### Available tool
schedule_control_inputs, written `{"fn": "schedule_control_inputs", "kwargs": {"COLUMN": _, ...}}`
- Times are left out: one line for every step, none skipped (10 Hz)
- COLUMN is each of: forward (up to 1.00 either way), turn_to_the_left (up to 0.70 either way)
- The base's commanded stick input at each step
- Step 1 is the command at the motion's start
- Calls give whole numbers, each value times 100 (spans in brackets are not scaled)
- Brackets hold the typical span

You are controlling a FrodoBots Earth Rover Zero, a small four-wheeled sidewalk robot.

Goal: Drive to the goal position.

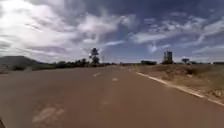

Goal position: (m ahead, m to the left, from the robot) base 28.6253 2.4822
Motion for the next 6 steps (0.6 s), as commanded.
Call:
{"fn": "schedule_control_inputs", "kwargs": {"forward": 98, "turn_to_the_left": 0}}
{"fn": "schedule_control_inputs", "kwargs": {"forward": 99, "turn_to_the_left": 0}}
{"fn": "schedule_control_inputs", "kwargs": {"forward": 100, "turn_to_the_left": 0}}
{"fn": "schedule_control_inputs", "kwargs": {"forward": 100, "turn_to_the_left": 0}}
{"fn": "schedule_control_inputs", "kwargs": {"forward": 100, "turn_to_the_left": 0}}
{"fn": "schedule_control_inputs", "kwargs": {"forward": 100, "turn_to_the_left": 0}}
